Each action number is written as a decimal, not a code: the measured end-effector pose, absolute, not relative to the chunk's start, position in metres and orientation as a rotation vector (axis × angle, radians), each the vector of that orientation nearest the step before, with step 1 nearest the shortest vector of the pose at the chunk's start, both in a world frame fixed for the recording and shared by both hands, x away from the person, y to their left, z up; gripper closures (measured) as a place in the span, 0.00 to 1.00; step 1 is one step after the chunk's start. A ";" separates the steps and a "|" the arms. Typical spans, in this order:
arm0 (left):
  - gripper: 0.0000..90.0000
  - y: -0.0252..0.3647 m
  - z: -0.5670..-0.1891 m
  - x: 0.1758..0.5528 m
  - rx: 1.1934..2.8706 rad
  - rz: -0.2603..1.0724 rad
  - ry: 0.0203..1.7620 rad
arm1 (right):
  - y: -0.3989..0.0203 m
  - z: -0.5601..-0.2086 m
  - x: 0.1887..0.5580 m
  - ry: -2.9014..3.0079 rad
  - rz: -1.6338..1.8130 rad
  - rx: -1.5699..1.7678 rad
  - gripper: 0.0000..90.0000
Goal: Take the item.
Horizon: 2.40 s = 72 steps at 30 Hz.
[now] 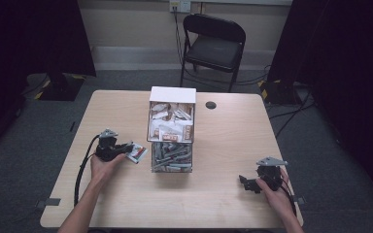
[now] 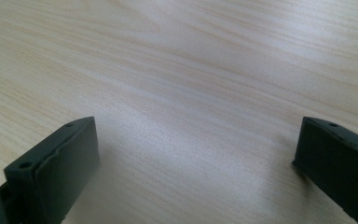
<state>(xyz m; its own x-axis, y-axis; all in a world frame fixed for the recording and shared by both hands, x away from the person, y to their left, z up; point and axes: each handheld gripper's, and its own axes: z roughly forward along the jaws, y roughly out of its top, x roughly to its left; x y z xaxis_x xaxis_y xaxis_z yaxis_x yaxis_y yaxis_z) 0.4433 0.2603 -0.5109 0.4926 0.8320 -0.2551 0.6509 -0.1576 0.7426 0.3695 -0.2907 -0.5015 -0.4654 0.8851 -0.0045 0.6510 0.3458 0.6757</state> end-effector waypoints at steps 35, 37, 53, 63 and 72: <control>0.25 0.291 -0.471 0.419 1.812 0.359 1.251 | -0.291 -0.502 0.370 2.244 0.869 1.353 0.00; 0.25 0.293 -0.470 0.417 1.819 0.358 1.256 | -0.291 -0.502 0.370 2.244 0.869 1.353 0.00; 0.25 0.307 -0.463 0.367 1.845 0.418 1.258 | -0.291 -0.502 0.369 2.244 0.869 1.354 0.00; 0.25 0.319 -0.474 0.341 1.876 0.421 1.309 | -0.291 -0.502 0.369 2.242 0.869 1.355 0.00; 0.26 0.330 -0.490 0.327 1.895 0.396 1.413 | -0.291 -0.502 0.369 2.243 0.869 1.354 0.00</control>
